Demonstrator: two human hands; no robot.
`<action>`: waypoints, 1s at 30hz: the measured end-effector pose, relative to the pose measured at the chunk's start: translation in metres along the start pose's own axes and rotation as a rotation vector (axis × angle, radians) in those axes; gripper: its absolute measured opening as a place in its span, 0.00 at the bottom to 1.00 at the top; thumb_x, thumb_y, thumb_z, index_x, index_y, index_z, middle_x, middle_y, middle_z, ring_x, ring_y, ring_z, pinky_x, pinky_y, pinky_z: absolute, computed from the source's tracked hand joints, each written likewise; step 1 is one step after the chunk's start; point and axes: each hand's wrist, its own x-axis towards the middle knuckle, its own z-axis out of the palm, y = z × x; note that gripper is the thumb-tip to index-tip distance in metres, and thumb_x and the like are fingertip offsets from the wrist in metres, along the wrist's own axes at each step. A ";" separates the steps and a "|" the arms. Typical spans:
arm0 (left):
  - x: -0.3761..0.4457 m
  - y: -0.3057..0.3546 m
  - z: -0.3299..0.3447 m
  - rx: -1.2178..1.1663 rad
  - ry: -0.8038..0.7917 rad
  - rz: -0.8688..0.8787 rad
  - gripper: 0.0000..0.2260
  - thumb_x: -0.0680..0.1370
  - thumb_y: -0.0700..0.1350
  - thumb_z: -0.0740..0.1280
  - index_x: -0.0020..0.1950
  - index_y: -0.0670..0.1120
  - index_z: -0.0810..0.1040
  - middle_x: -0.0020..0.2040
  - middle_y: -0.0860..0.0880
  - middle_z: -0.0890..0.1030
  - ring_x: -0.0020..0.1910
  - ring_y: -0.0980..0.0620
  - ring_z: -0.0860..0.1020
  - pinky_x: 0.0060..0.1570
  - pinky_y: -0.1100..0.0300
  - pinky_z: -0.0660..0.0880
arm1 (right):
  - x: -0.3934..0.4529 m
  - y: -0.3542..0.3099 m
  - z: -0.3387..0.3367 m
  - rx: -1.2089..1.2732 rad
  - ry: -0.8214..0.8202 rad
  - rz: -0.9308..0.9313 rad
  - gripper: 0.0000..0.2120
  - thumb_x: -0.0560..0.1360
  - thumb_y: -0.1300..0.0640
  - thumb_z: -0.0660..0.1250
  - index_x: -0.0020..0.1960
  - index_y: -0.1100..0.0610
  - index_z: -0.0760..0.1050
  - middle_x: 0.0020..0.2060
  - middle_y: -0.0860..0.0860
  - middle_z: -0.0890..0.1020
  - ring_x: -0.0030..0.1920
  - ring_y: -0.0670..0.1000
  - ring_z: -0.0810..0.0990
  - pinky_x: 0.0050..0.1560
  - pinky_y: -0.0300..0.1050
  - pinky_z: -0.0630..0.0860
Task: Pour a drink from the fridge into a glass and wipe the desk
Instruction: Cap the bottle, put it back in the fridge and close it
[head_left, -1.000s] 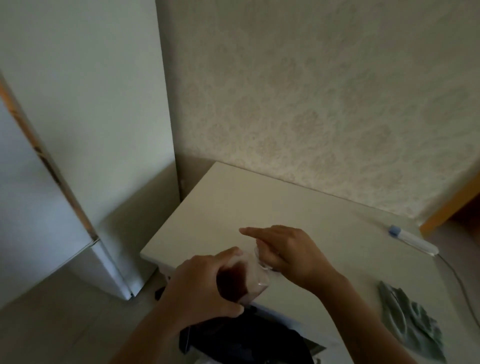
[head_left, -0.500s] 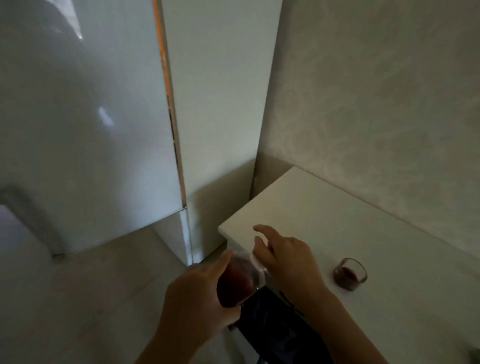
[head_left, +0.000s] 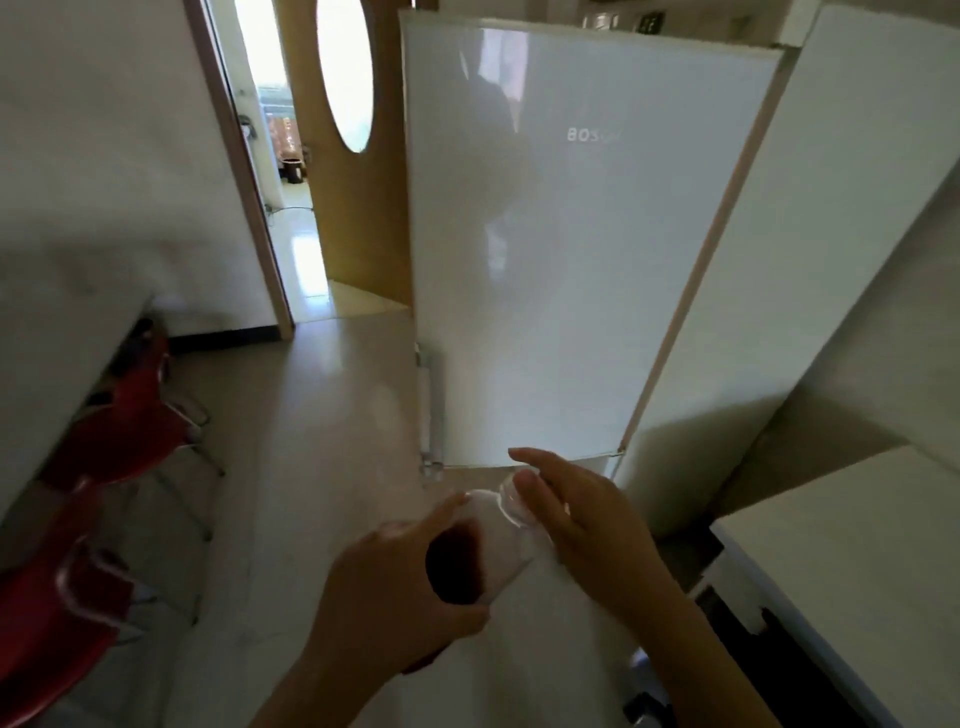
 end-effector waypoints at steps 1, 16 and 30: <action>-0.003 -0.017 -0.011 -0.004 0.021 -0.030 0.42 0.59 0.68 0.69 0.69 0.71 0.53 0.47 0.61 0.75 0.45 0.59 0.73 0.44 0.68 0.69 | 0.008 -0.012 0.013 0.022 -0.002 -0.001 0.25 0.76 0.35 0.48 0.64 0.45 0.70 0.55 0.43 0.79 0.50 0.39 0.75 0.52 0.34 0.71; 0.082 -0.177 -0.068 -0.182 0.289 -0.205 0.41 0.52 0.72 0.67 0.61 0.80 0.50 0.44 0.63 0.78 0.40 0.61 0.77 0.43 0.69 0.73 | 0.189 -0.048 0.103 -0.040 -0.007 -0.131 0.16 0.75 0.43 0.63 0.60 0.47 0.75 0.57 0.41 0.75 0.56 0.39 0.69 0.53 0.35 0.66; 0.223 -0.284 -0.128 -0.106 0.405 -0.306 0.44 0.55 0.72 0.66 0.69 0.62 0.65 0.50 0.56 0.82 0.43 0.58 0.80 0.45 0.70 0.74 | 0.375 -0.058 0.191 -0.024 -0.041 -0.243 0.23 0.72 0.40 0.57 0.61 0.50 0.74 0.59 0.47 0.78 0.59 0.47 0.74 0.58 0.46 0.74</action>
